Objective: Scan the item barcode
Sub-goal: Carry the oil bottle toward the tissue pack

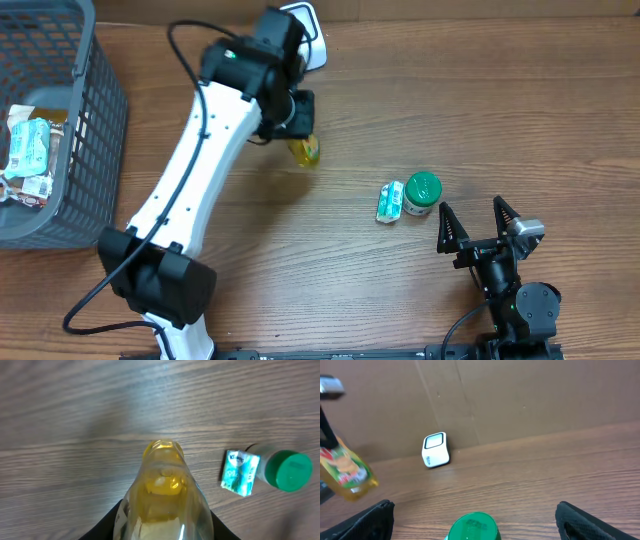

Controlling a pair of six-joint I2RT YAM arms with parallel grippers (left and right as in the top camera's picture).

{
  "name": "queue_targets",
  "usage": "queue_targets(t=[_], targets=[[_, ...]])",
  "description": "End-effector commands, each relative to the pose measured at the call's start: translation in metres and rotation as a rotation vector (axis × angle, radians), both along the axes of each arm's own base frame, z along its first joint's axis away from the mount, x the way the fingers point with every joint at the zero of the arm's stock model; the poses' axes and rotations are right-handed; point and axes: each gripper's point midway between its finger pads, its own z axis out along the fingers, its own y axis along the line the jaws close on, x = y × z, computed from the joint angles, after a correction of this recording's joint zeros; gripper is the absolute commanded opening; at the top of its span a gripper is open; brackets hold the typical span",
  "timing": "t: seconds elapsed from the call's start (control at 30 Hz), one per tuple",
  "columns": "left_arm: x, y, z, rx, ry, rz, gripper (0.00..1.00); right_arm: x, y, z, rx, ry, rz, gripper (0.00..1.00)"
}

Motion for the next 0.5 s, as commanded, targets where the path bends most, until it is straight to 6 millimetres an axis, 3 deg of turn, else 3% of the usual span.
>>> queue_targets(t=[0.0, 0.47], targets=[[-0.010, -0.016, -0.023, 0.001, 0.034, 0.040, 0.24, 0.000, -0.002, -0.002, 0.000, -0.002, -0.011, 1.00], [-0.052, -0.071, -0.093, 0.101, 0.024, -0.033, 0.24, 0.000, -0.002, -0.002, 0.000, -0.002, -0.011, 1.00]])
